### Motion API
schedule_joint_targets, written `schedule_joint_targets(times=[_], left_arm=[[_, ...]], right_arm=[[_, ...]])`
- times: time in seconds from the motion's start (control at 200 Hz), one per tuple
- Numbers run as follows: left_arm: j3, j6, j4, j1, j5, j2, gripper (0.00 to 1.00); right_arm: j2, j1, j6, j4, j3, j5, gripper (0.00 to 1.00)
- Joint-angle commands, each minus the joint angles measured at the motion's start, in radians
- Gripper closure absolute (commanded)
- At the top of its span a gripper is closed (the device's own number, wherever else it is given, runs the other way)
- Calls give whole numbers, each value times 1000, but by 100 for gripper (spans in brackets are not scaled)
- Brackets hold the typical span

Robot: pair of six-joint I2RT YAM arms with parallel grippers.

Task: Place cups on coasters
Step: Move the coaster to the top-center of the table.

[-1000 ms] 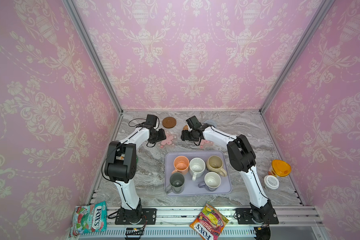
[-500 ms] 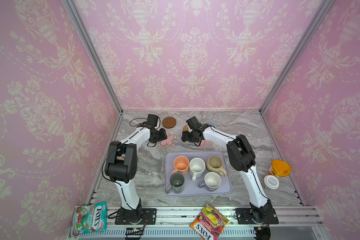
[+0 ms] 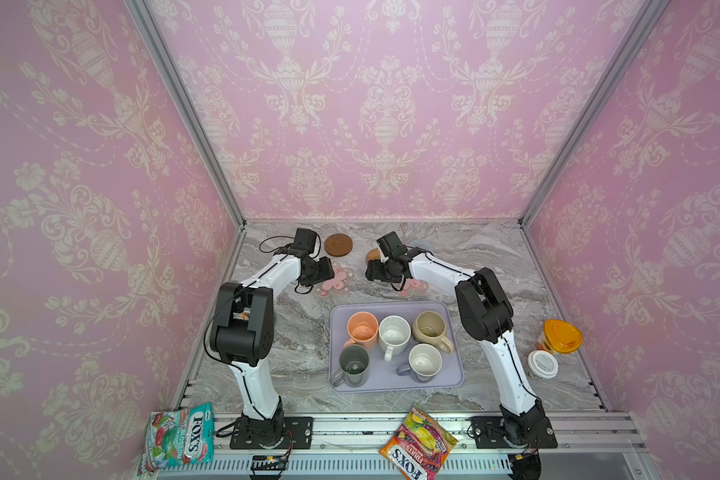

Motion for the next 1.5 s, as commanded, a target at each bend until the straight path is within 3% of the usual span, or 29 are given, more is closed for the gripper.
schedule_joint_targets(times=[0.0, 0.951, 1.211, 1.496], left_arm=[[30, 7, -28, -14, -4, -20, 42], [70, -30, -9, -102, -6, 35, 42], [152, -32, -7, -168, 1, 110, 43], [251, -88, 73, -199, 76, 206, 48]], right_arm=[[4, -32, 34, -68, -78, 29, 26], [-144, -136, -11, -27, -315, 59, 26], [-145, -144, -33, -24, -287, 14, 27], [-262, -145, -66, -12, -326, -5, 27]])
